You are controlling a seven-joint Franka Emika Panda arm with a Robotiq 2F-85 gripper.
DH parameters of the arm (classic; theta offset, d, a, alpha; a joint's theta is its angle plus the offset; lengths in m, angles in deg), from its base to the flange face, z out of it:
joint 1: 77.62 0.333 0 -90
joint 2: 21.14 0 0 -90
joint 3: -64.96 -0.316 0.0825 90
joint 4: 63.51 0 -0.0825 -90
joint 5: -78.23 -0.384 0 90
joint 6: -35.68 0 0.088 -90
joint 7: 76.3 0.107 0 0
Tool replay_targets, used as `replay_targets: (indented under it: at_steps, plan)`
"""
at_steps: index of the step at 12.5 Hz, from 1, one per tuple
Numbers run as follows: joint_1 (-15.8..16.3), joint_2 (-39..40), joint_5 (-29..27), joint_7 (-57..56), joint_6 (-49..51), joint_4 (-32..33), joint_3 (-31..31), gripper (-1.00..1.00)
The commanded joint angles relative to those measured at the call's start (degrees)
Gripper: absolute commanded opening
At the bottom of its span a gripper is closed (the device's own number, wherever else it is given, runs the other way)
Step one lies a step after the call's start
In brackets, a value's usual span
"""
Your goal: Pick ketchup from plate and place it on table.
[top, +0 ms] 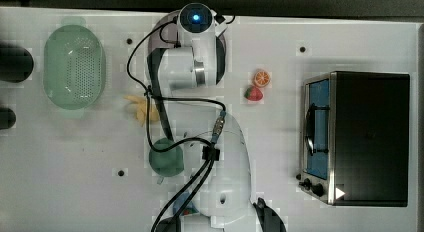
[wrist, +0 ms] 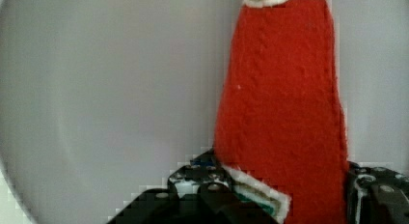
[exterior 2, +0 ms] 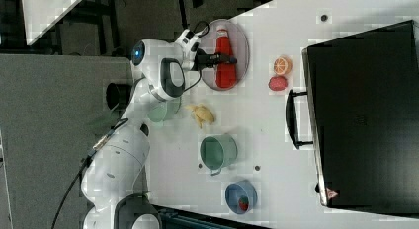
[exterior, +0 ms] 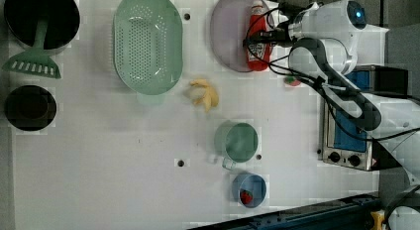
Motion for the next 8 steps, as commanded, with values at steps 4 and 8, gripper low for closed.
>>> replay_targets:
  at_steps: [4,8]
  plan:
    - [-0.12,-4.16,-0.04,-2.16,1.27,-0.93,-0.26,0.15]
    - [-1.15,-13.22,-3.64,-1.13,13.87,-0.86,-0.24,0.15]
